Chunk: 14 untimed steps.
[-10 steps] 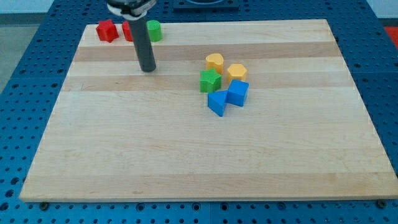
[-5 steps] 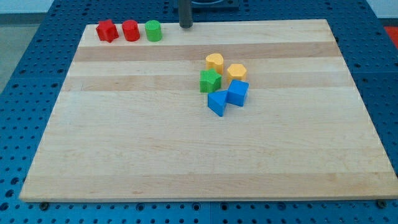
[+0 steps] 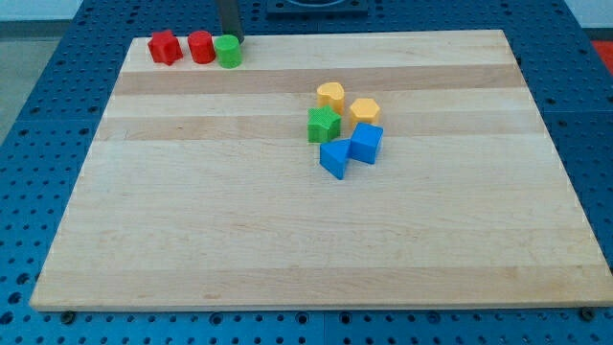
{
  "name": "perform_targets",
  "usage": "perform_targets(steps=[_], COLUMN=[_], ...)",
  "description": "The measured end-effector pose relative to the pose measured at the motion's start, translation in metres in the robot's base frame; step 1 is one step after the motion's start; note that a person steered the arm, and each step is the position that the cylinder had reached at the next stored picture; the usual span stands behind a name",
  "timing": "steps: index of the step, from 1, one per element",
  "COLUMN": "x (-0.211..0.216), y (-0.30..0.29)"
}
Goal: Place the green circle left to the blue triangle
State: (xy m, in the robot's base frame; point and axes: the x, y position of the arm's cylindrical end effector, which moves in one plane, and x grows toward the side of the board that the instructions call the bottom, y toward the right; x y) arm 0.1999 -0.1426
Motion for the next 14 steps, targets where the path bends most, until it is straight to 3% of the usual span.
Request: perform_targets(steps=[4, 10, 14], x=[0.044, 0.166, 0.168], y=[-0.010, 0.004, 0.043])
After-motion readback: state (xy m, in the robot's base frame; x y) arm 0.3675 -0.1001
